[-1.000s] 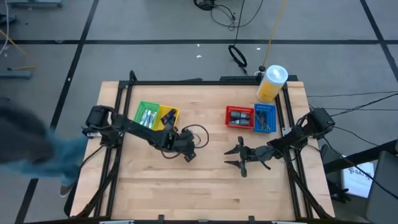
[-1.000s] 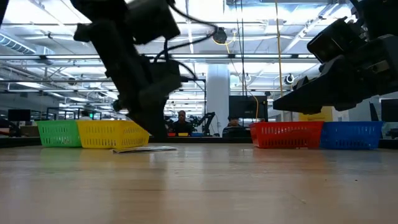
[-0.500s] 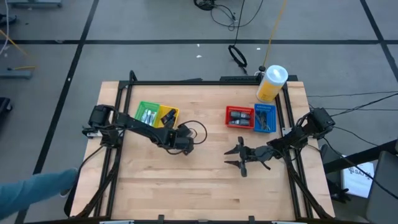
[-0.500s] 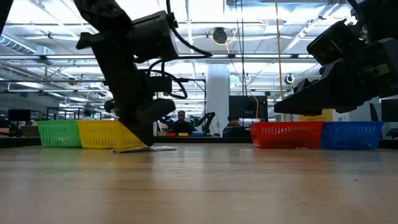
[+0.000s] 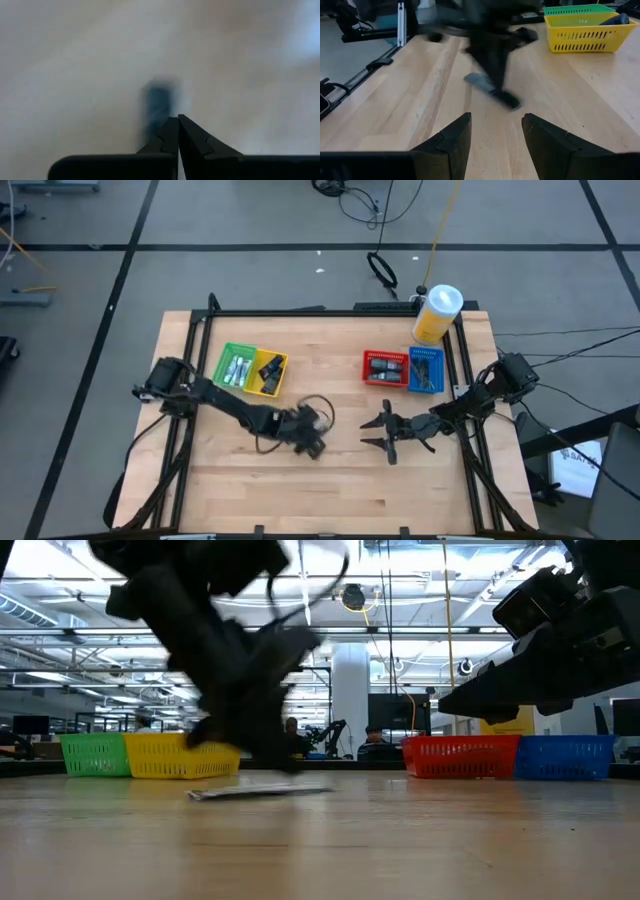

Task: Pick & Place Travel size toiletries
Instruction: Put the comb into the blue bin

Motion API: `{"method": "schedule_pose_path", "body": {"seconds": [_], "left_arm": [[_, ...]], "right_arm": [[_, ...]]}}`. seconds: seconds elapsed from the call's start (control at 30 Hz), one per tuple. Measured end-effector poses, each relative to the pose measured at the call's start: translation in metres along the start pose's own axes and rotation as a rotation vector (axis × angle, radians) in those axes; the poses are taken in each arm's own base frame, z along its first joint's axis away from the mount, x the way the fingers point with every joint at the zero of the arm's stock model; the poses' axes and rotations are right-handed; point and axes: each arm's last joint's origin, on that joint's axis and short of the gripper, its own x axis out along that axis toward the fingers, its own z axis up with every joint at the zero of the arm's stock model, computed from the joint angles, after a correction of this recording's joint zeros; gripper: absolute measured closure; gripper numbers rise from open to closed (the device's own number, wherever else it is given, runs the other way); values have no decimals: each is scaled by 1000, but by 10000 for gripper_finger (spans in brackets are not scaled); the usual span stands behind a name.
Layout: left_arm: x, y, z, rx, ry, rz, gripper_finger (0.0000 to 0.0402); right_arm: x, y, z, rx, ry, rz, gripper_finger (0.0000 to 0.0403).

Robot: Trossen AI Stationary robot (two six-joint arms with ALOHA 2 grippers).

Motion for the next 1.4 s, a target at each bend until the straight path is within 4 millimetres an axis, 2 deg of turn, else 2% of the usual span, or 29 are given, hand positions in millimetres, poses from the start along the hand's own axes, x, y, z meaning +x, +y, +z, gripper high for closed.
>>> {"method": "schedule_pose_path", "body": {"seconds": [0.13,0.2,0.4,0.57,0.73,0.97,1.13,1.27,1.4], "left_arm": [[0,-35,6,131,-236,-270,391],[-3,-38,7,189,-263,-288,391],[-22,-38,2,268,-100,-301,397],[-24,-45,-34,338,88,-340,400],[-24,-43,-67,338,182,-225,396],[-33,-33,-91,337,188,-1,391],[-33,-28,-93,344,166,78,397],[-29,-23,-88,351,120,131,395],[-24,-17,-79,358,89,173,392]], "right_arm": [[0,0,0,4,-3,2,234],[0,0,1,11,-8,5,234],[9,6,4,64,35,74,234],[40,21,20,67,151,32,234],[63,19,36,104,265,-122,234],[74,-10,47,136,256,-161,234],[84,-30,39,130,272,-159,234],[96,-36,21,138,323,-138,244],[97,-34,9,152,371,-128,269]]}}
